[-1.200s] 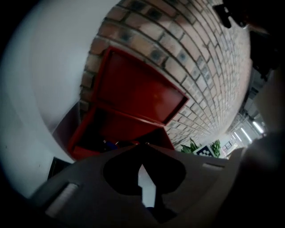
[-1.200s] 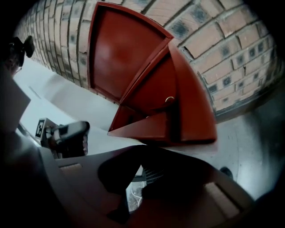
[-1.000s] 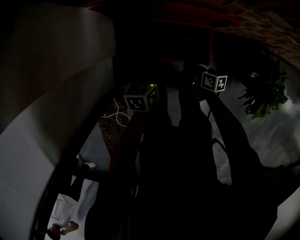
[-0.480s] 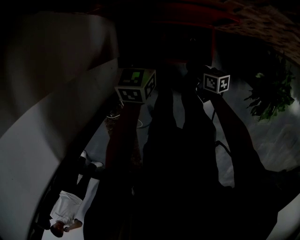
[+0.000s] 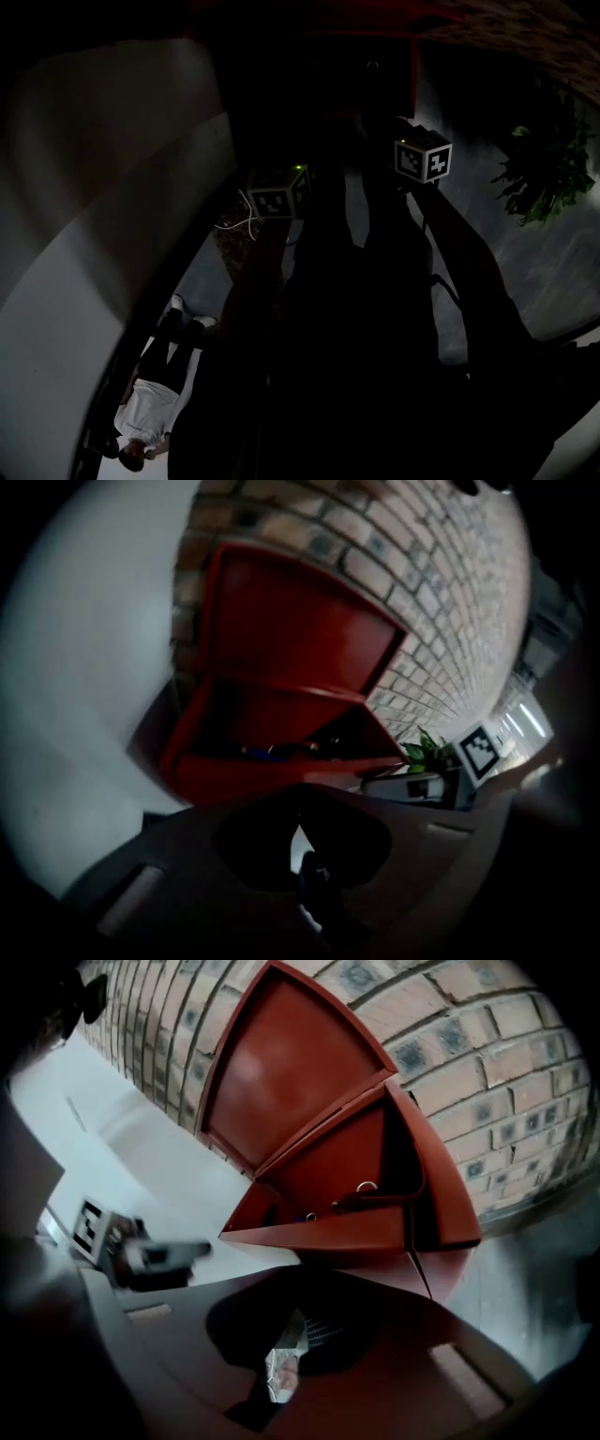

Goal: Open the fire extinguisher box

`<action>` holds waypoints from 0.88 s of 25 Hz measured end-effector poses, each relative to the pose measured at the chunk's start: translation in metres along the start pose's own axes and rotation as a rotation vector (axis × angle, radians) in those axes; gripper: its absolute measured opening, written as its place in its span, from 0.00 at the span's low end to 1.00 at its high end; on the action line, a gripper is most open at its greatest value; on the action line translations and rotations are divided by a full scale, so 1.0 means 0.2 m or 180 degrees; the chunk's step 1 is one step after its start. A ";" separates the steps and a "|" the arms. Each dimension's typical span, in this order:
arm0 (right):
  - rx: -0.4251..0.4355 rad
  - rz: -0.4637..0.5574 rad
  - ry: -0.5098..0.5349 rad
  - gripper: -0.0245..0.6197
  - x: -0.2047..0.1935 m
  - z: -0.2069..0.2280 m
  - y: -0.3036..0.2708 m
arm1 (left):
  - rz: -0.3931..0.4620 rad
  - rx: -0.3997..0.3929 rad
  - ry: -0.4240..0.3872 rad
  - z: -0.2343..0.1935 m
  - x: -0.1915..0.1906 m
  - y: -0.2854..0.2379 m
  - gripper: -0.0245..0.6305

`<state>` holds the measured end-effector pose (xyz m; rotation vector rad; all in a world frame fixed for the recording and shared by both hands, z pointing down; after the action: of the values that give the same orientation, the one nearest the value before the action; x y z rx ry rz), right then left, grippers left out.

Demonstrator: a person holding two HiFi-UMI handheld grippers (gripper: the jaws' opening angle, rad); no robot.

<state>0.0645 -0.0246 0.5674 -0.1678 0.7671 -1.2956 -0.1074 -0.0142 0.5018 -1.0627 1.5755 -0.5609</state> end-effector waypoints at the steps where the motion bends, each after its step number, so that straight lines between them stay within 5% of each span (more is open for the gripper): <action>1: 0.0008 0.0005 -0.0009 0.03 0.00 0.00 0.00 | -0.0048 0.0049 0.0181 -0.03 -0.05 -0.03 0.04; 6: 0.0009 -0.0019 -0.0006 0.03 0.00 0.01 0.00 | 0.0020 0.0139 0.0672 -0.15 -0.05 -0.13 0.04; 22: 0.0149 -0.0147 -0.0170 0.03 -0.10 -0.05 -0.01 | -0.0036 0.0028 0.0567 -0.15 -0.11 -0.12 0.04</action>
<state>0.0554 -0.0036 0.5694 -0.1827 0.6903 -1.3465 -0.1276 -0.0129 0.5407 -1.0387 1.7206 -0.6853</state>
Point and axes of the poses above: the fingertips, and each gripper's own axes: y backward along the fingers, z to its right, x out of its top, the point moved 5 cm from there along y, backward along the fingers, and after that the axes turned 4 degrees about x, right-handed, at the moved point
